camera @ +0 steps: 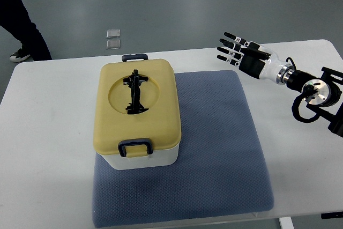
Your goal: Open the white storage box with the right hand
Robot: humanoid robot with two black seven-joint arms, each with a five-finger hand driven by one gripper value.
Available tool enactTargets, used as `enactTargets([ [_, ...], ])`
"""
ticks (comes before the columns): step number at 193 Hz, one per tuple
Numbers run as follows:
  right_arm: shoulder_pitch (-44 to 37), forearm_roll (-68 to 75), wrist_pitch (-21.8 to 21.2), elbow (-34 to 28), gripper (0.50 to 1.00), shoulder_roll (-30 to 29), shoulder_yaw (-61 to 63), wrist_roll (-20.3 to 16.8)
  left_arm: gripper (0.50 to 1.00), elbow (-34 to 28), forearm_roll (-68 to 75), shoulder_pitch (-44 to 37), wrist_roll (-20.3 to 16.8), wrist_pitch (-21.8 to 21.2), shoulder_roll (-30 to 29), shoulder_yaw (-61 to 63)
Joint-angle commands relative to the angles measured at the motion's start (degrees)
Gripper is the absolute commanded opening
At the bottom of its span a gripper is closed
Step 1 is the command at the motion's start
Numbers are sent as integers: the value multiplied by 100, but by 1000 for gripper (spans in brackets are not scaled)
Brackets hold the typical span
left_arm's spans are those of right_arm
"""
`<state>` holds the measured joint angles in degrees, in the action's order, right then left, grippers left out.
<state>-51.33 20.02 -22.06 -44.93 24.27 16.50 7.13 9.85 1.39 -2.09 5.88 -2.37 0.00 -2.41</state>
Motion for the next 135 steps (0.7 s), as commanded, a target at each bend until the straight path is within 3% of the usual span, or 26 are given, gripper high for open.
enactTargets([
  [1,-149,-200,88,54,934,25,11,60,1000,0,1,6,1,0,0,-6],
  [38,-325,-341,79,169,932,113,29,131,1000,0,1,6,1,0,0,3],
  [78,-650,-2011,211,151,932,95,64,429,1000,0,1,-2,1,0,0,3],
  [92,-808,-2810,237,151,934,113,82,719,1000,0,1,-2,1,0,0,3],
  [116,-1203,-4321,255,72,932,113,82,1589,1000,0,1,-2,1,0,0,3],
  [135,-1537,-5386,255,-165,932,122,82,1871,1000,0,1,6,1,0,0,3],
])
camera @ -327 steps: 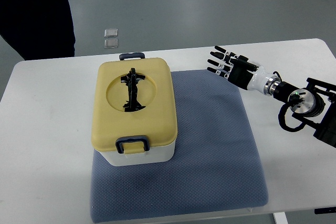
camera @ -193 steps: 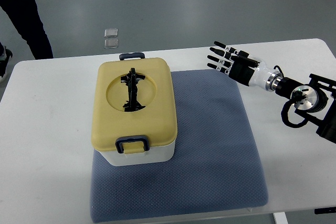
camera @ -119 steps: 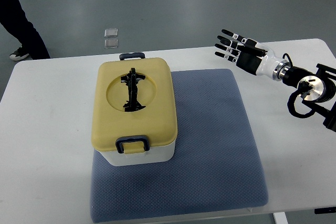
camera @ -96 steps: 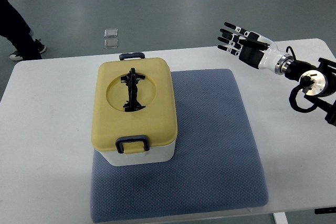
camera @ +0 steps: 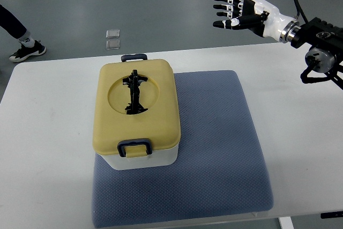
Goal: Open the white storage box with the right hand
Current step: 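Raise the right hand and swing it over the box lid, then lower the right hand onto the lid and grasp the black handle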
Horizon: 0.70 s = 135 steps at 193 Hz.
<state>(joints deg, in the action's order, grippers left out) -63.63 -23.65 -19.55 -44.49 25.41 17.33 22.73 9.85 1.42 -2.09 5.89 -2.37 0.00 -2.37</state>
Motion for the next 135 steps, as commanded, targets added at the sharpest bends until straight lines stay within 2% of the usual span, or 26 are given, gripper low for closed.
enactTargets([
  [1,-342,-1123,3,-244,932,8,-1,337,1000,0,-1,-2,0,0,0,0],
  [54,-1380,-3953,3,-719,932,-71,-10,1227,1000,0,-1,-2,0,0,0,0],
  [101,-1907,-5790,-5,-1510,932,-106,-19,1227,1000,0,-1,-2,0,0,0,0],
  [135,-2426,-6239,-14,-1888,932,-238,-168,1227,1000,0,-1,-2,0,0,0,0],
])
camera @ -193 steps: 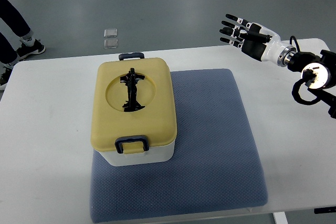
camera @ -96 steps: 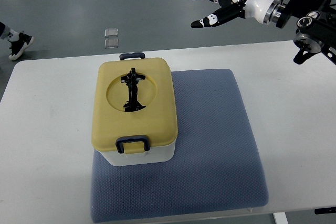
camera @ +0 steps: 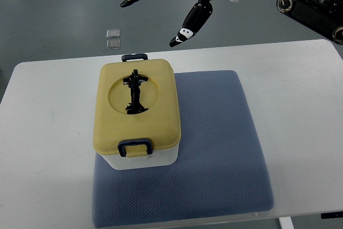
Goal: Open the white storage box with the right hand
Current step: 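Lower the right hand onto the lid and grasp the black handle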
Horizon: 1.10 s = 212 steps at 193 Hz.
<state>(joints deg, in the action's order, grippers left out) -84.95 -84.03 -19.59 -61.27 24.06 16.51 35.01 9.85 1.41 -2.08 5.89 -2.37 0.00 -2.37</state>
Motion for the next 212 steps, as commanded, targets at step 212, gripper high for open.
enactTargets([
  [212,-830,-1362,860,151,930,-1483,-1967,-1,1000,0,0,-3,0,0,0,0],
])
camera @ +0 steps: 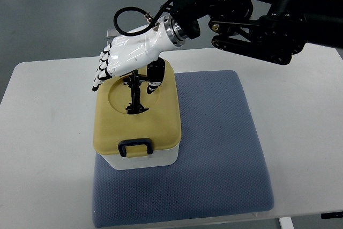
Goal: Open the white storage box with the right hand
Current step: 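Lower the right hand onto the lid and grasp the black handle, then lift the yellow lid off the white box with the right hand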
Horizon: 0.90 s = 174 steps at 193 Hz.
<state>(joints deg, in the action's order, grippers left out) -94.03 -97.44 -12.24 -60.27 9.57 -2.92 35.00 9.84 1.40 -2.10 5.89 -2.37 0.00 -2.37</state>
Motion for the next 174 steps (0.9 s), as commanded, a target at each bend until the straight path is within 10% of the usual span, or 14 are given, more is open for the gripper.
enactTargets([
  [1,77,-21,126,51,930,-34,-24,0,1000,0,0,0,0,0,0,0],
  [75,306,-91,477,244,909,-69,-147,0,1000,0,0,0,0,0,0,0],
  [174,368,-100,583,402,658,-52,-130,0,1000,0,0,8,0,0,0,0],
])
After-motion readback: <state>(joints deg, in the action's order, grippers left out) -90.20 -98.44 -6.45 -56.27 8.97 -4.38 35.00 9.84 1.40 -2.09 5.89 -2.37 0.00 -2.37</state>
